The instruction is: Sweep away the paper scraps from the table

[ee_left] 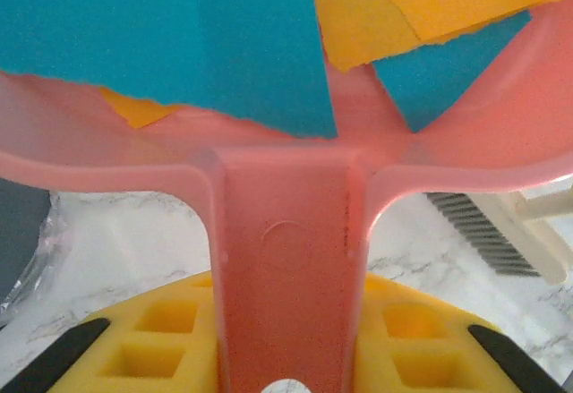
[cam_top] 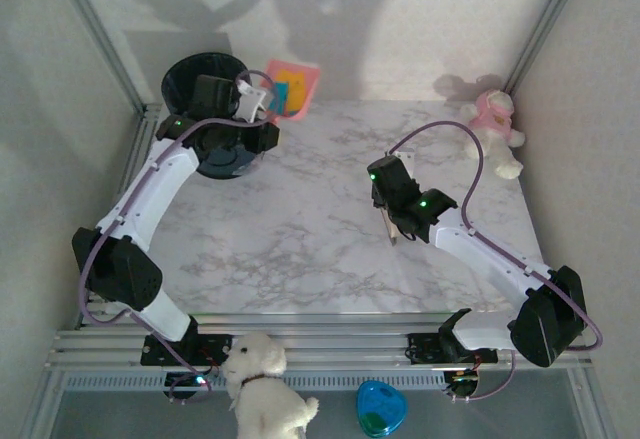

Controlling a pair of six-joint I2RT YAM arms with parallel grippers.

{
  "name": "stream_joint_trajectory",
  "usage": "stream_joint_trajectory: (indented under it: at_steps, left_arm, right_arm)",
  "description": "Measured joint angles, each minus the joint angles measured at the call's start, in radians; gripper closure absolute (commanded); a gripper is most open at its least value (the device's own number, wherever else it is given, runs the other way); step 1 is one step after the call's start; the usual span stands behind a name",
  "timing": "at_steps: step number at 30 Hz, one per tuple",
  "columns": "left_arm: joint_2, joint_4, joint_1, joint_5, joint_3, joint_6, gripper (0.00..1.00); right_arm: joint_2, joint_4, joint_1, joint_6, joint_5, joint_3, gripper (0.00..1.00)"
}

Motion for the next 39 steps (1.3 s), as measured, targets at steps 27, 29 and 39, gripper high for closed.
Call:
stream_joint_trajectory:
  at_steps: [27, 29, 39]
  left_arm:
    - [0.078, 0.286, 0.292, 0.536, 0.014, -0.405, 1.00]
    - [0.107, 0.292, 0.302, 0.559, 0.030, -0.441, 1.00]
    - [0.211, 0.300, 0.309, 0.628, 0.093, -0.554, 1.00]
  right_arm:
    - [0.002, -0.008, -0.002, 0.001, -0.003, 0.000, 1.00]
    - [0.002, -0.008, -0.002, 0.001, -0.003, 0.000, 1.00]
    - [0.008, -0.010, -0.005, 0.004, -0.003, 0.000, 1.00]
